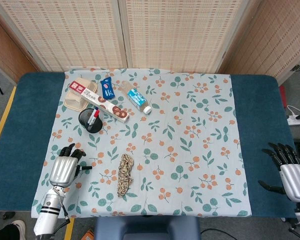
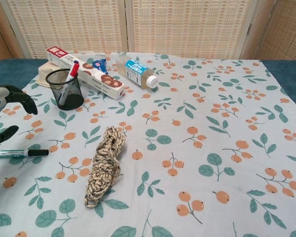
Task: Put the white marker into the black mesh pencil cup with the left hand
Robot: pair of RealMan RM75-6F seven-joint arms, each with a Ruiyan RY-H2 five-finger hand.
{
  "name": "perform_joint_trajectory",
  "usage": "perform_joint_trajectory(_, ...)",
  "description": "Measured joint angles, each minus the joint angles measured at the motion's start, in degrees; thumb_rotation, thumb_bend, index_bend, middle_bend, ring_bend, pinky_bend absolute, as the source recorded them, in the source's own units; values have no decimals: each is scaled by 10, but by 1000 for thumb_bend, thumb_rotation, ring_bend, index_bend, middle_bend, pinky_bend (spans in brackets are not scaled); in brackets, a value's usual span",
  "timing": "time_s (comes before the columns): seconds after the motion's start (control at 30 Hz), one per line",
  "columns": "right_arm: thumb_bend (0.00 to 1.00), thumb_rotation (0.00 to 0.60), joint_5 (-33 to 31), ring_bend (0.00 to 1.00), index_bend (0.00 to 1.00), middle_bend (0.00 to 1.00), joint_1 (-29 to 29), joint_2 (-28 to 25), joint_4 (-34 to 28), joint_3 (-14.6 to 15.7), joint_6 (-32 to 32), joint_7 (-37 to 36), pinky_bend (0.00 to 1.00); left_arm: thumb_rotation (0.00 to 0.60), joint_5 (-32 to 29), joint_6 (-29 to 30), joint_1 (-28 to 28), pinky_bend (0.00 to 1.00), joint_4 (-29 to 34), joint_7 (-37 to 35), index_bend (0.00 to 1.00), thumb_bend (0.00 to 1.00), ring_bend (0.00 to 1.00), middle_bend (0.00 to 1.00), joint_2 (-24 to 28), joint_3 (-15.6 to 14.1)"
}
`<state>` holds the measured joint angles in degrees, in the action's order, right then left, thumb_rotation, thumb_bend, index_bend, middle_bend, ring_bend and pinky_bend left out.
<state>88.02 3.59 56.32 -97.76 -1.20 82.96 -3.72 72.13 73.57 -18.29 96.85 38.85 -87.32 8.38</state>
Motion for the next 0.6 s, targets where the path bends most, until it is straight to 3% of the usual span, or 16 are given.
perform_joint_trajectory(0.6, 0, 600, -5, 47, 215, 87, 2, -2, 6, -2, -5, -18, 0, 600, -57, 89, -2, 172, -103, 101, 367, 427, 113, 345, -133, 4)
